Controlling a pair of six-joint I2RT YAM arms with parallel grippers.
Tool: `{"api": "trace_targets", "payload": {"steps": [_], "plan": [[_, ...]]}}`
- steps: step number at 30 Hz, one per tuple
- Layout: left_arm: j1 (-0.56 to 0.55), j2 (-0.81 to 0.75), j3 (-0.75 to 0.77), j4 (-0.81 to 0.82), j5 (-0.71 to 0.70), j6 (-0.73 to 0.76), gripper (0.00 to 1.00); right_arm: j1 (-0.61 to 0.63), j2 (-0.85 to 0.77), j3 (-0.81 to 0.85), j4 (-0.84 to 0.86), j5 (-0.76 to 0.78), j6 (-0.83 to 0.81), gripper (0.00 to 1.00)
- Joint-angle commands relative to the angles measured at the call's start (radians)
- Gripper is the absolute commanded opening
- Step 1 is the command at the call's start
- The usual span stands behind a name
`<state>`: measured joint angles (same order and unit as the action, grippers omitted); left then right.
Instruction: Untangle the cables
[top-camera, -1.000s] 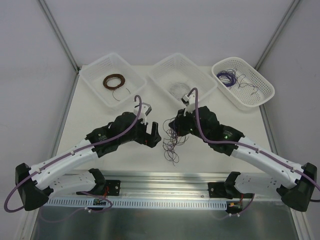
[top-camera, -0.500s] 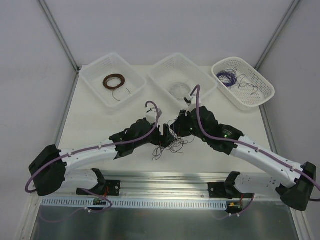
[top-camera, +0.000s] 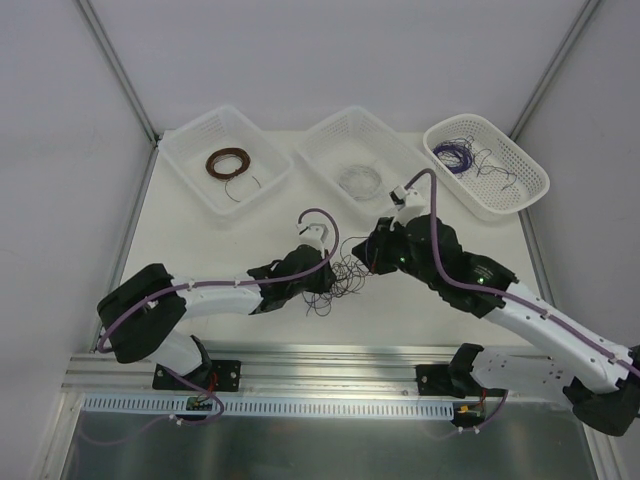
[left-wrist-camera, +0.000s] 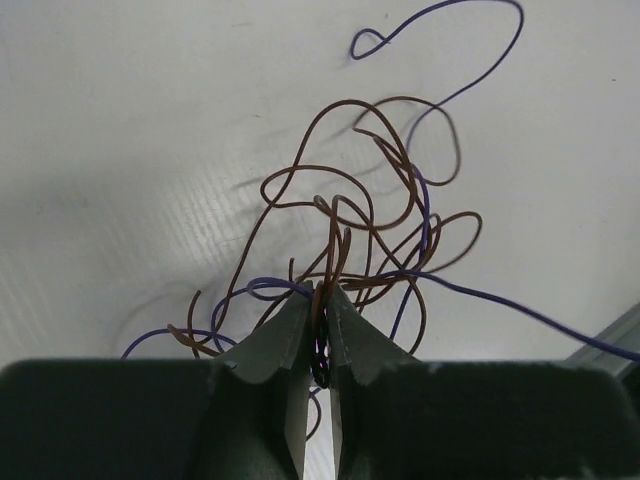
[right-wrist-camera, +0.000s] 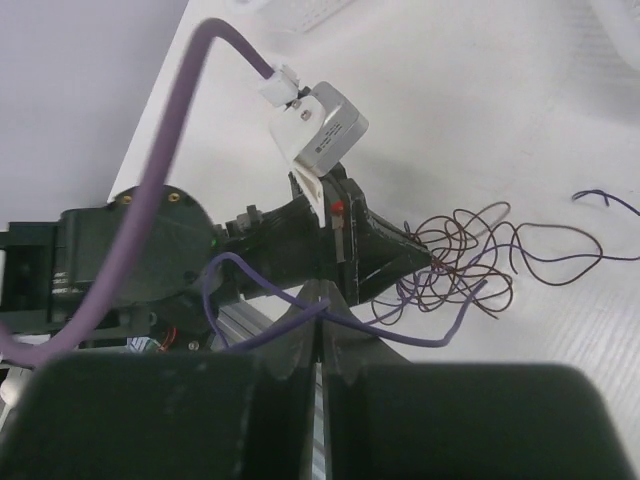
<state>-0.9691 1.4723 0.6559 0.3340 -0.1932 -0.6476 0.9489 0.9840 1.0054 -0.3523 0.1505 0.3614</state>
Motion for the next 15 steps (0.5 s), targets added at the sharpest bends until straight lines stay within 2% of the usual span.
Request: {"api": "trace_targets", "payload": {"steps": [1, 5, 15], "plan": [[-0.005, 0.019, 0.033, -0.016, -0.087, -0.046, 0.08, -0.001, -0.073, 0.117, -0.094, 0.075, -0.038, 0.01], [0.003, 0.029, 0.05, -0.093, -0.129, -0.07, 0.07, -0.028, -0.117, 0.215, -0.253, 0.164, -0.09, 0.01], [0.063, 0.074, 0.031, -0.171, -0.118, -0.176, 0.08, -0.107, -0.191, 0.475, -0.445, 0.259, -0.2, 0.01]]}}
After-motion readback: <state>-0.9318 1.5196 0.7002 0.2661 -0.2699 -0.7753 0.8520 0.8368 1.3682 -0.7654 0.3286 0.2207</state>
